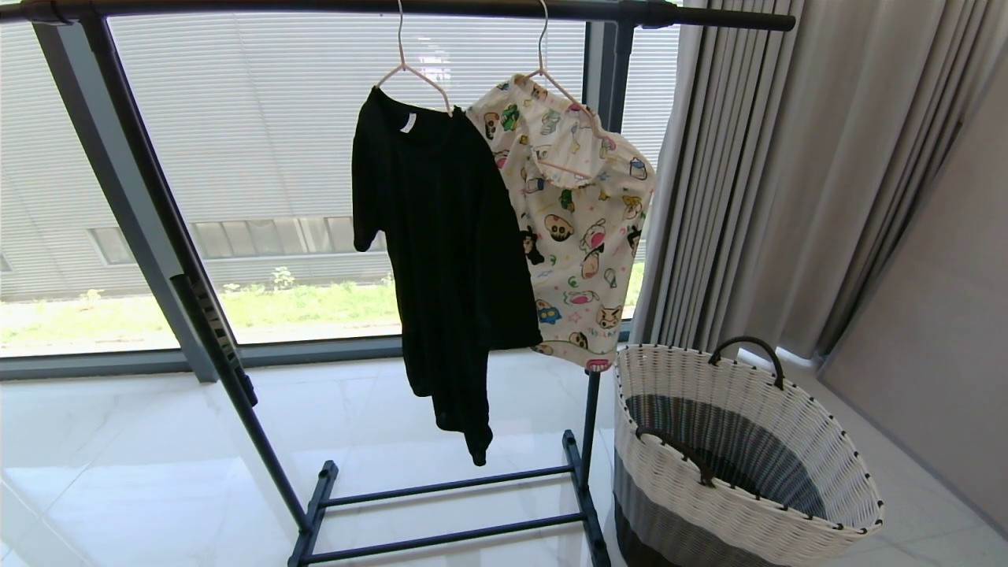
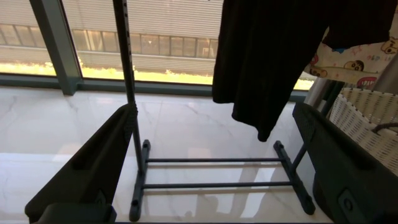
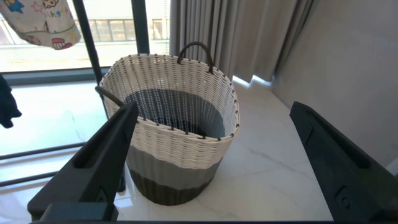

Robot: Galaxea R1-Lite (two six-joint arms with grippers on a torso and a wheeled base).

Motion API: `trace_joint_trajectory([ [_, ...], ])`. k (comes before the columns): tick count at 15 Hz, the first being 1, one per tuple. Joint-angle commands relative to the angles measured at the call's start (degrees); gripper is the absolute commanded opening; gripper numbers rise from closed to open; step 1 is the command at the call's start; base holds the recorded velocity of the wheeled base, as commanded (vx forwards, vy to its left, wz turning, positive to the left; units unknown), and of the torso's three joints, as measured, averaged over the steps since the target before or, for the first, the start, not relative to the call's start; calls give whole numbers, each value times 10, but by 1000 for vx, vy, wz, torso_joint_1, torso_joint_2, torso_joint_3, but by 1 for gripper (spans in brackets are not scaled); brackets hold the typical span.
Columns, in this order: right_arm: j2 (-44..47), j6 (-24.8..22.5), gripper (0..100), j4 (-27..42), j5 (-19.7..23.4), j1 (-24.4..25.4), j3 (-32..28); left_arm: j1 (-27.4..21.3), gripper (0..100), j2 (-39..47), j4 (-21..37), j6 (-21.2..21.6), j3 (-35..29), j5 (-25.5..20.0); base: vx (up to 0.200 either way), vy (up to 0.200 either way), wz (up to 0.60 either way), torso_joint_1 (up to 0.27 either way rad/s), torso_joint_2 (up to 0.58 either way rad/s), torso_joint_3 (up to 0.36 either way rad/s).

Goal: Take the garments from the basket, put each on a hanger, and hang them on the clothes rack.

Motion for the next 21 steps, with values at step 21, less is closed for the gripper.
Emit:
trace_joint_trajectory([
  [21,0,-6,100,0,0,0,0,0,100,0,0,-1,0,0,0,0,0,0,0,0],
])
